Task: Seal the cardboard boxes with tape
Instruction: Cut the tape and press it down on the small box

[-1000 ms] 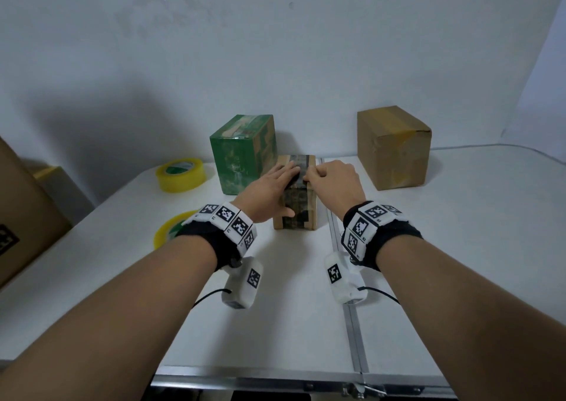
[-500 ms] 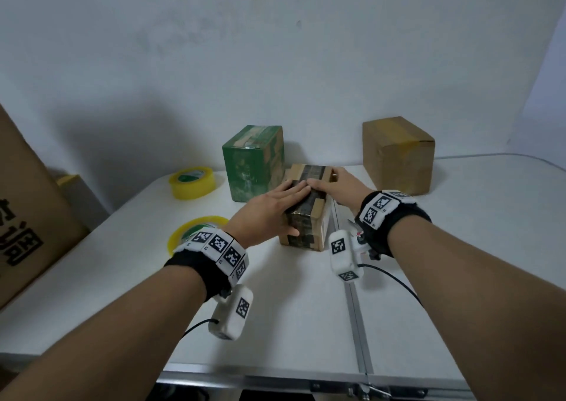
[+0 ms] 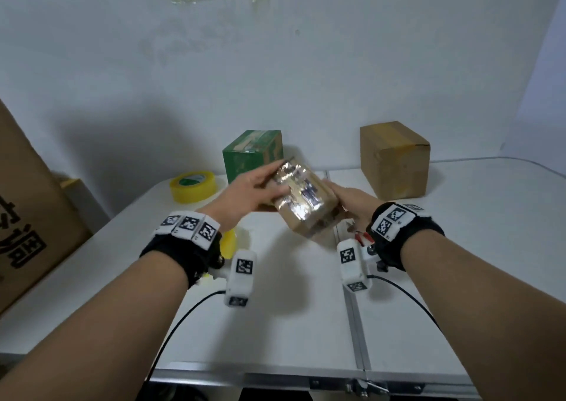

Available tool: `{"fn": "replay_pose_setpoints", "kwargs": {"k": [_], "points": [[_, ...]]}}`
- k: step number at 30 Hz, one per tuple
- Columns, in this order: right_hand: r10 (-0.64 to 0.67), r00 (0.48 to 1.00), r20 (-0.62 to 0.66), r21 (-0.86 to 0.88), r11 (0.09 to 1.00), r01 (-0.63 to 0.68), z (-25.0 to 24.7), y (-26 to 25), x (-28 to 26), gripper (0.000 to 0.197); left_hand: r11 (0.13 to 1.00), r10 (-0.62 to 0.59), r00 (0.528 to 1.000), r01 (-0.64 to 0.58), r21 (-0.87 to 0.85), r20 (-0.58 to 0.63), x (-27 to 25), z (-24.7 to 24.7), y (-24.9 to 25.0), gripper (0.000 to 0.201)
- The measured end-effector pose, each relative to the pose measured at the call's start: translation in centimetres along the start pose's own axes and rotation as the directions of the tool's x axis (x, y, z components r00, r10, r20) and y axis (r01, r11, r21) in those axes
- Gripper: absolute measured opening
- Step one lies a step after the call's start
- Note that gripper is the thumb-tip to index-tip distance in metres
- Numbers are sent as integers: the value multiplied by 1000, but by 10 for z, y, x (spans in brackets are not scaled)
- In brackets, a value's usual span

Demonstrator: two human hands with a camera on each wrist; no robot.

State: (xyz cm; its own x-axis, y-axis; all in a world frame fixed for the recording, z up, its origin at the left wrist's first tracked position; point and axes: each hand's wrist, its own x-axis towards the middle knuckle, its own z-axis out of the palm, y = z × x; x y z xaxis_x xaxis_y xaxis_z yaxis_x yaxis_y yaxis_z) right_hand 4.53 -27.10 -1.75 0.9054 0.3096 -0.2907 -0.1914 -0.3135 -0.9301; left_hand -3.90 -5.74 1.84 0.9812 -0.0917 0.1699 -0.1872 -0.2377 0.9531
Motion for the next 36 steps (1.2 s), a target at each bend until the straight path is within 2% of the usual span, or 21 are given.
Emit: {"fn": "replay_pose_setpoints", "kwargs": {"k": [3,5,6,9,10,11,14,17,20,22,25,27,29,32,34,36], "points": [[-28,996,89,315,949,-2,-4,4,-7,50,980,-58,981,19,-199,-188,4,-6,-3,43],[-122,990,73,361,928,88,-3,4,-9,51,972,-114,961,55,-227,-253,5,-6,-7,39],[-168,985,41,361,922,143,-1,3,-9,51,975,-144,964,99,-200,-225,4,-5,-8,41],[-270,962,-38,302,915,269,4,5,-7,47,968,-252,963,252,-13,-90,1,1,-9,82],[-290,955,-65,286,911,297,5,7,-6,45,960,-278,955,280,12,-102,2,3,-10,92],[-306,946,-103,264,909,323,5,7,-7,43,957,-287,950,291,12,-124,3,5,-11,93],[-328,924,-198,222,903,368,2,5,-10,34,956,-291,942,280,-89,-167,6,14,-11,53],[-298,918,-262,243,900,362,-6,5,-10,24,941,-317,935,288,-178,-159,11,20,-12,35],[-230,907,-353,290,895,340,-22,11,-11,28,917,-365,912,318,-241,-188,19,25,-14,32],[-199,887,-416,297,892,340,-34,14,-11,29,925,-351,908,299,-235,-227,33,26,-21,52],[-198,826,-528,234,901,366,-57,14,-8,27,949,-316,885,299,-105,-341,63,28,-22,98],[-240,738,-630,116,911,395,-77,9,-3,29,937,-272,871,337,95,-410,87,31,-20,117],[-285,650,-705,2,915,403,-97,-1,3,32,874,-185,871,357,328,-456,108,34,-17,109],[-365,568,-737,-157,911,382,-122,-15,13,37,832,-141,885,348,432,-443,133,41,-16,100],[-419,566,-710,-283,906,315,-134,-23,23,40,799,-143,888,364,478,-437,147,46,-18,92],[-457,599,-657,-430,880,200,-142,-28,39,41,737,-130,884,389,553,-448,159,49,-20,80]]}}
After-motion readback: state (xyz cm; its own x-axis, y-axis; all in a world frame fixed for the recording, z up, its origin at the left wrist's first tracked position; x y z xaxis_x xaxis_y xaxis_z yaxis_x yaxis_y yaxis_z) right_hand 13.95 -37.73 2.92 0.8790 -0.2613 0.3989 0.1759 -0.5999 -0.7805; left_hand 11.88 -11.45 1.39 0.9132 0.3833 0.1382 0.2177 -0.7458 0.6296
